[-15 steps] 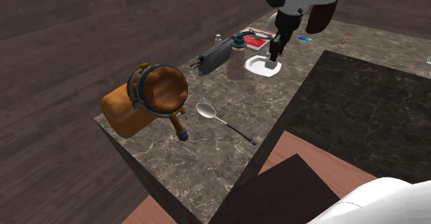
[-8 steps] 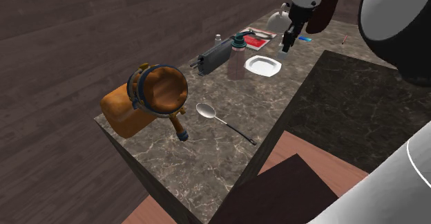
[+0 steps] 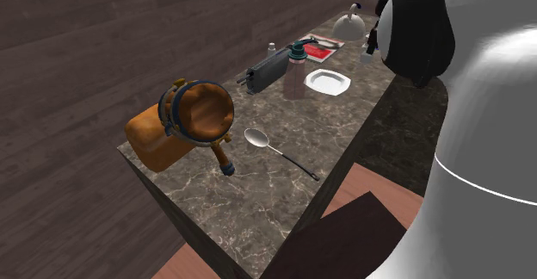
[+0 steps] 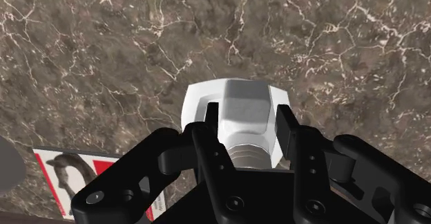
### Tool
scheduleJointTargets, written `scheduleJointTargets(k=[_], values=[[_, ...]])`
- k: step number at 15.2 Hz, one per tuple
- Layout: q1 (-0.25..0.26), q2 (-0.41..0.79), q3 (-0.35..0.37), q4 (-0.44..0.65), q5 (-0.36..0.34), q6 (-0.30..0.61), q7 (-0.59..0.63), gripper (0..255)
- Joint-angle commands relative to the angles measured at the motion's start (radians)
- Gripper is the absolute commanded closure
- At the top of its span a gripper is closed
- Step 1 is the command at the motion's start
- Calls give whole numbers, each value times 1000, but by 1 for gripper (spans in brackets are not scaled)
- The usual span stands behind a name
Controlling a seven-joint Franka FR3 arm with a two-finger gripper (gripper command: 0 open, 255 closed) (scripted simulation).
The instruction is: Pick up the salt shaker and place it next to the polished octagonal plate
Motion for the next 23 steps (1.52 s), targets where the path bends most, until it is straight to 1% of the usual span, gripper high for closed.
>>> scheduleJointTargets(k=[1, 12, 23], values=[[-34, 55, 6, 63, 29, -16, -23, 255], [-24, 71, 17, -62, 46, 122, -43, 255], [-26, 114, 35, -149, 80, 245, -69, 255]])
